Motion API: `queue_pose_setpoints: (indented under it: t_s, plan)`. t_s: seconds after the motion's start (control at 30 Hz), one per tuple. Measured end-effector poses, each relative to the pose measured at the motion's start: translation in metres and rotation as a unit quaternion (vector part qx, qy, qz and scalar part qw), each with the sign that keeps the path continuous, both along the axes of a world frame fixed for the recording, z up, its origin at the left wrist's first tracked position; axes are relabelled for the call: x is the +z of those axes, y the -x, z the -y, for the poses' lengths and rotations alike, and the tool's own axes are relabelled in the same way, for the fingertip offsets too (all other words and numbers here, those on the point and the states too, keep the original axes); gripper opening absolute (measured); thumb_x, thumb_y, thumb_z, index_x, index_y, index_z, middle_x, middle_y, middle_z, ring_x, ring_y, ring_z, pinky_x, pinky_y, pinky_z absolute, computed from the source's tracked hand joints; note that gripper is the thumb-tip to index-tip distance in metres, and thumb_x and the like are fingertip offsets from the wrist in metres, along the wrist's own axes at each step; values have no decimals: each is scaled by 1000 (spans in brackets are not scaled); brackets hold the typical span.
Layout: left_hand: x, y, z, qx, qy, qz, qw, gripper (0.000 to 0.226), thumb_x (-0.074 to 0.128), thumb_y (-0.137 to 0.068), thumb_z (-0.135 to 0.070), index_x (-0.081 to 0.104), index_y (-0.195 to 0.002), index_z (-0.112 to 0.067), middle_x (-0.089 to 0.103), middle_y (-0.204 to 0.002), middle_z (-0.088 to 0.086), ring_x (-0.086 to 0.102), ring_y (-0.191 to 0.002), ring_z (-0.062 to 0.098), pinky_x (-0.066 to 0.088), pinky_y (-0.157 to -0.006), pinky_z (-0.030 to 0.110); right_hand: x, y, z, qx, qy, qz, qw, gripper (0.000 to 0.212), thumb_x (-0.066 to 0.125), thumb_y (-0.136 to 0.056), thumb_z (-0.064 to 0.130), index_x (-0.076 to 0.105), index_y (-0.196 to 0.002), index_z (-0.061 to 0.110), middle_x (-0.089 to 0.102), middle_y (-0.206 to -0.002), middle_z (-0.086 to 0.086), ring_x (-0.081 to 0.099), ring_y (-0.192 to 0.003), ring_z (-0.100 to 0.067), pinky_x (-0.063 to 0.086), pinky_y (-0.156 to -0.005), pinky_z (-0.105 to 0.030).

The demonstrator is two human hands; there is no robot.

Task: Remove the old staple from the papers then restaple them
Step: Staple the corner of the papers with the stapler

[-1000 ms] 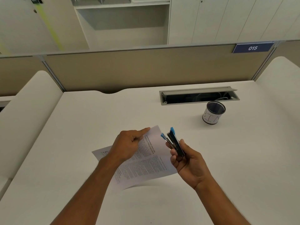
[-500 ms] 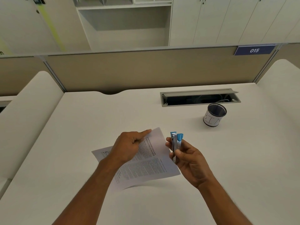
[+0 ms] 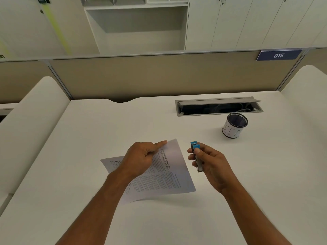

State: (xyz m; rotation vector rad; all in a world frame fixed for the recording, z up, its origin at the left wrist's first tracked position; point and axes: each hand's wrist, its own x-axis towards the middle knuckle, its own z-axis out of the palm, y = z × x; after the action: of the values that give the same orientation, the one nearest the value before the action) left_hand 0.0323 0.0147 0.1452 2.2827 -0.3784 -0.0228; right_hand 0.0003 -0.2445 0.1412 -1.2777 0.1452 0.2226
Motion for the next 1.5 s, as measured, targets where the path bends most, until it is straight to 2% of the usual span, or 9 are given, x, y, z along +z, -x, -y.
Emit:
queue_pose_setpoints:
  t_s: [0.07,0.17,0.33,0.47,0.63,0.8,1.0,1.2,1.5]
  plan:
    - [1,0,0,-4,-2,4,1000,57,51,-95,5,64,-131,-37,61,-70,-15,59,-72,3,46,-69,18,3,-4,2,17,68,13,997,37,75,-74,44,76,-106,25,76,-101,-4,69,-83,-14,56,-71,-27]
    - [4,2,1,-12,-15,12,1000,55,51,-96,3,63,-133,-36,61,-72,-16,59,-73,2,42,-67,12,8,-13,5,60,150,31,986,22,77,-84,29,74,-105,34,77,-93,5,65,-71,-2,54,-64,-19]
    - [12,4,5,-32,-70,29,997,49,48,-100,-6,57,-139,-34,58,-77,-16,57,-73,10,43,-64,21,22,-30,3,144,246,47,957,20,77,-84,37,67,-100,45,75,-93,22,66,-72,5,50,-58,-13]
    - [20,6,7,-45,-107,43,992,48,42,-98,-22,52,-142,-38,60,-84,-16,59,-75,13,46,-66,20,30,-42,2,204,266,59,940,15,75,-86,36,69,-99,40,76,-90,21,64,-66,6,48,-54,-12]
    - [22,3,6,-61,-137,62,987,47,49,-102,-19,48,-144,-41,63,-90,-14,59,-78,11,52,-72,23,37,-54,2,253,316,76,911,20,75,-84,42,71,-103,35,76,-91,19,65,-69,-1,52,-58,-19]
    - [22,3,8,-67,-142,58,986,47,46,-99,-29,45,-143,-45,60,-91,-18,58,-77,11,42,-70,12,42,-63,6,284,354,101,885,31,75,-84,44,73,-110,28,76,-95,16,66,-82,-15,54,-62,-23]
    - [21,-1,7,-79,-175,70,979,51,53,-100,-28,40,-145,-46,70,-104,-7,58,-83,11,49,-79,20,45,-71,8,317,377,117,863,31,76,-81,47,76,-106,29,75,-90,18,65,-80,-13,53,-62,-21]
    - [24,-2,6,-94,-171,85,977,49,51,-100,-23,45,-146,-39,72,-107,-1,56,-86,12,44,-79,22,46,-76,7,335,390,127,848,34,75,-81,46,75,-109,27,76,-93,13,65,-85,-19,56,-66,-29]
    - [22,-4,6,-104,-175,95,974,48,55,-99,-26,47,-144,-39,73,-107,-1,58,-88,12,45,-79,21,48,-76,7,335,398,146,841,25,76,-82,39,77,-104,26,76,-94,11,66,-90,-11,55,-80,-32]
